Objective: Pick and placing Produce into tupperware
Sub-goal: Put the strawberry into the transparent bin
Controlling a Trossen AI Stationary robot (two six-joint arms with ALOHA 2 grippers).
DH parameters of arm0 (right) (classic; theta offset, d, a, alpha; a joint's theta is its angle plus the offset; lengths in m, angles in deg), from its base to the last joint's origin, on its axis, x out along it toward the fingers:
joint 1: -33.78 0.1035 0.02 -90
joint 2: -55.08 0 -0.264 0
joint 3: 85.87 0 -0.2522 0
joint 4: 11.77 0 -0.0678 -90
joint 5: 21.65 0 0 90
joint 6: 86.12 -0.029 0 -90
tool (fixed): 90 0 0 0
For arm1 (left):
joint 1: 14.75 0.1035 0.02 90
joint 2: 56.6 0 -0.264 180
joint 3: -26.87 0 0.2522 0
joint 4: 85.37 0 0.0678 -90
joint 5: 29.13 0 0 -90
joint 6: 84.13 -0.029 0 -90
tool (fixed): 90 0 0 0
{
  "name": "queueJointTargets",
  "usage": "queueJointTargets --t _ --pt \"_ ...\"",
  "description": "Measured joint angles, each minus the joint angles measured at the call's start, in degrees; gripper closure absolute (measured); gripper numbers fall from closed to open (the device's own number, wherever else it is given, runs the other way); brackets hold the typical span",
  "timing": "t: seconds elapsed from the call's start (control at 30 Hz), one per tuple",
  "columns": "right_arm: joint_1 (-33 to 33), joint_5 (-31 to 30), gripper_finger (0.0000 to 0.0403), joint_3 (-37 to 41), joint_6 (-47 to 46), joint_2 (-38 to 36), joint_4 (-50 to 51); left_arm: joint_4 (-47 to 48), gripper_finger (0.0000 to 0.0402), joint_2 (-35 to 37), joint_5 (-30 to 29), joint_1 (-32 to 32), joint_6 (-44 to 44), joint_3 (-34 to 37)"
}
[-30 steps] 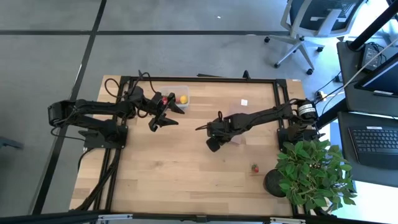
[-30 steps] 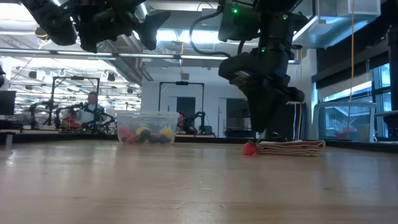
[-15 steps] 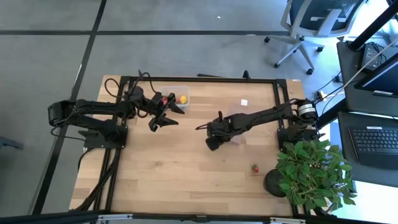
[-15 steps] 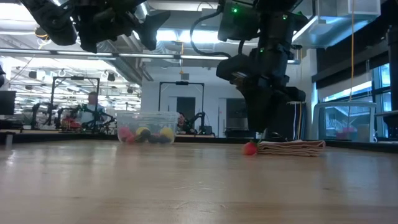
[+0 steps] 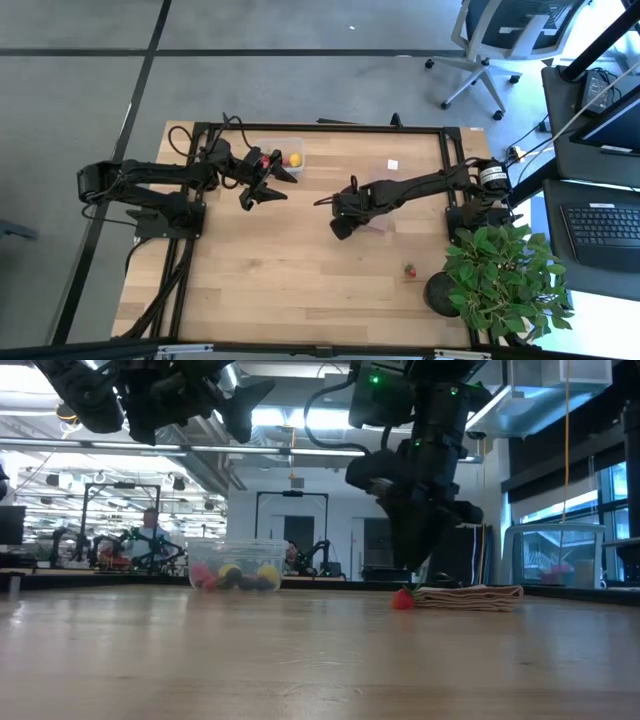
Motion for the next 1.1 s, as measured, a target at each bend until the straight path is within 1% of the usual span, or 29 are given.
queueJointTargets --t 0.37,0.6,1.1 --pt "0.73 5.75 0.0306 0.0 -0.03 0.0 0.47 0.0 0.0147 -0.02 0.01 -0.01 0.01 0.0" --pt "1.22 5.97 0.0306 0.02 -0.51 0.0 2.53 0.0 0.0147 -0.02 -0.01 0.0 0.01 0.0" --pt "1.2 8.04 0.0306 0.02 -0.63 0.04 2.39 0.0 0.0147 -0.01 -0.03 -0.01 0.06 -0.02"
